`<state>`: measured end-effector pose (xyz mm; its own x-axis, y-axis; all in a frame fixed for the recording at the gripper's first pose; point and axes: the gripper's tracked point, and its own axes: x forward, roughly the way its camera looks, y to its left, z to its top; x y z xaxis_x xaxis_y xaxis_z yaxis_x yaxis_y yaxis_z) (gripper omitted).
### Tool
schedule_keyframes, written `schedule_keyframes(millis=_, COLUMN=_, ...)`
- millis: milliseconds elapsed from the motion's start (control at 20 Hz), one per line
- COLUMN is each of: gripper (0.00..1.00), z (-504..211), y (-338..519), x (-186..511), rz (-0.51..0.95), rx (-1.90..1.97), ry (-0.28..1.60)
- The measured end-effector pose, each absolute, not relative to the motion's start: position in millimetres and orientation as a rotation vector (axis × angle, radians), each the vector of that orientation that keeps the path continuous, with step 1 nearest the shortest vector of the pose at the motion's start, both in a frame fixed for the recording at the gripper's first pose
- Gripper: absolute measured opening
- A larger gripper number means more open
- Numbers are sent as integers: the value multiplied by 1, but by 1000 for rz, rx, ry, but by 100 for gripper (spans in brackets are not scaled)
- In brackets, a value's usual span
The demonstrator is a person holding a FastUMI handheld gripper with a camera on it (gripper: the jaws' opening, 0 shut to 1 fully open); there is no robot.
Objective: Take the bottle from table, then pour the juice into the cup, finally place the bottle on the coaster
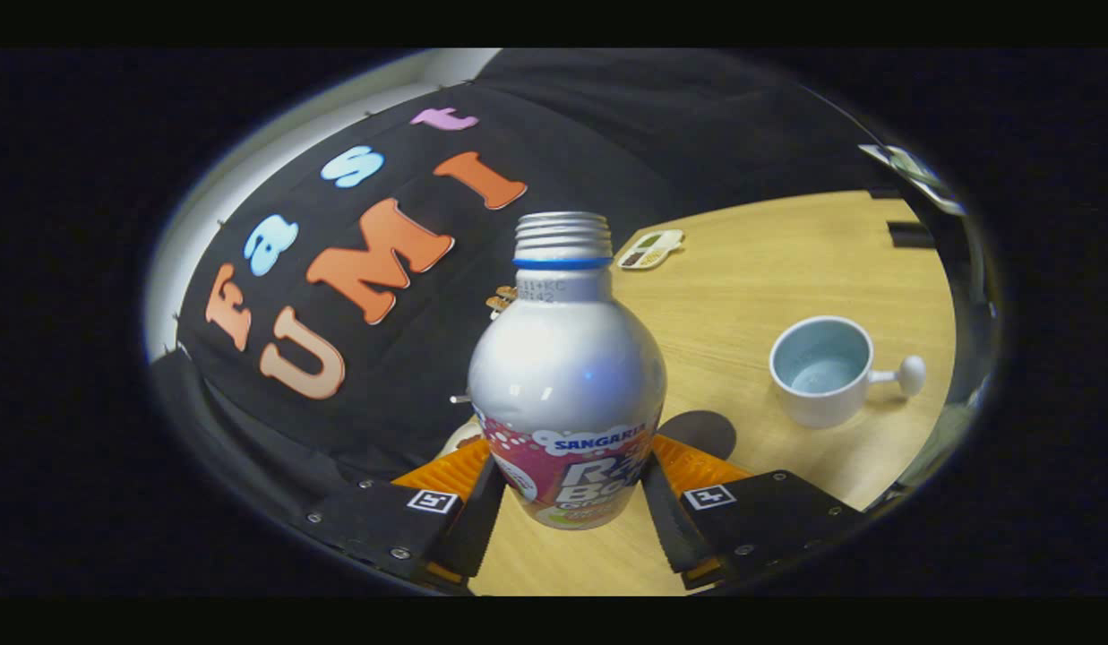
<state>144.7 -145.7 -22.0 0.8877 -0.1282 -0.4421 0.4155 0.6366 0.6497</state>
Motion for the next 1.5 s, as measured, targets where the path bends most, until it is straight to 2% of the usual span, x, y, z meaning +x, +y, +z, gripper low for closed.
schedule_keyframes(millis=200, gripper=77, z=-16, y=-144, x=156, rz=-309, rx=595, ry=358)
schedule_keyframes(millis=700, gripper=77, z=-61, y=-155, x=184, rz=-345, rx=206, ry=411)
schedule_keyframes(millis=1500, gripper=80, z=-116, y=-159, x=206, rz=-400, rx=129, ry=460)
